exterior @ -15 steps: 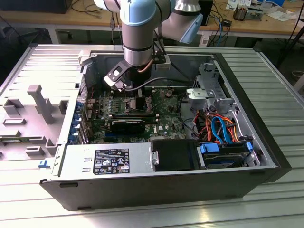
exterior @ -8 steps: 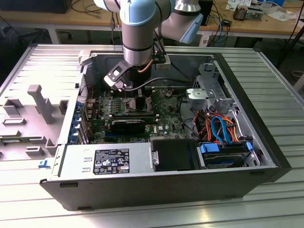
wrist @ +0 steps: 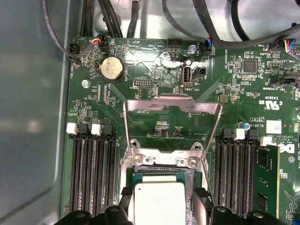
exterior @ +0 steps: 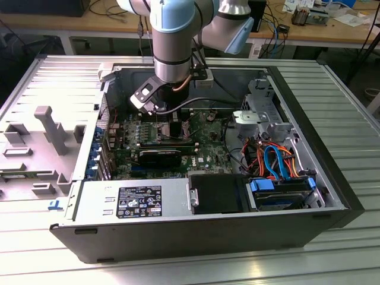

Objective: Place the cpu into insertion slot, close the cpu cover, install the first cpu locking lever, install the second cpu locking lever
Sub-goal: 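Place the cpu into insertion slot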

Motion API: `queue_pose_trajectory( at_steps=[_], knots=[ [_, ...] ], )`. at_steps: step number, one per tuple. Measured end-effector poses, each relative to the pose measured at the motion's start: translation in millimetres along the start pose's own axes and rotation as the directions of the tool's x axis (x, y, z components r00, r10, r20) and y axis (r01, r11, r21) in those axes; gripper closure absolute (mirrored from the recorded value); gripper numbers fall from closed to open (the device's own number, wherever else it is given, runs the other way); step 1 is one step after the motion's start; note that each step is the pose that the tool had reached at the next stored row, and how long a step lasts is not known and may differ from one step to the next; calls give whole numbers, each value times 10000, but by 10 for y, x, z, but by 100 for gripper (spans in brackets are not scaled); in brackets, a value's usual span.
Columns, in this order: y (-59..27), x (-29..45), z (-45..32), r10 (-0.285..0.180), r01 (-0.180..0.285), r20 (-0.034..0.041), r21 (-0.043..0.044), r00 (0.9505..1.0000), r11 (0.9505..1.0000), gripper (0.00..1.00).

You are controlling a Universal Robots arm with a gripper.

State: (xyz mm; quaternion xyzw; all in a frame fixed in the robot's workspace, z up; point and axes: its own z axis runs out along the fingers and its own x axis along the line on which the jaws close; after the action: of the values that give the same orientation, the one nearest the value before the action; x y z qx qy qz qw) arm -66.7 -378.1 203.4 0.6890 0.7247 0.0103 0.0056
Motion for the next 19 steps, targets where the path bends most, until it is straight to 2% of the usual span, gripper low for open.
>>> queue_pose_trajectory(
  at_steps=[8, 16, 17, 18, 19],
  knots=[
    [24, -34, 0, 1, -1, -10, -1, 10000, 10000, 39],
    [24, -35, 0, 0, 0, -16, -2, 10000, 10000, 39],
    [23, -35, 0, 1, -1, -17, -1, 10000, 10000, 40],
    [23, -36, -2, 1, -1, -13, 2, 10000, 10000, 47],
    [23, -35, -1, 1, -1, -17, 1, 10000, 10000, 49]
  ],
)
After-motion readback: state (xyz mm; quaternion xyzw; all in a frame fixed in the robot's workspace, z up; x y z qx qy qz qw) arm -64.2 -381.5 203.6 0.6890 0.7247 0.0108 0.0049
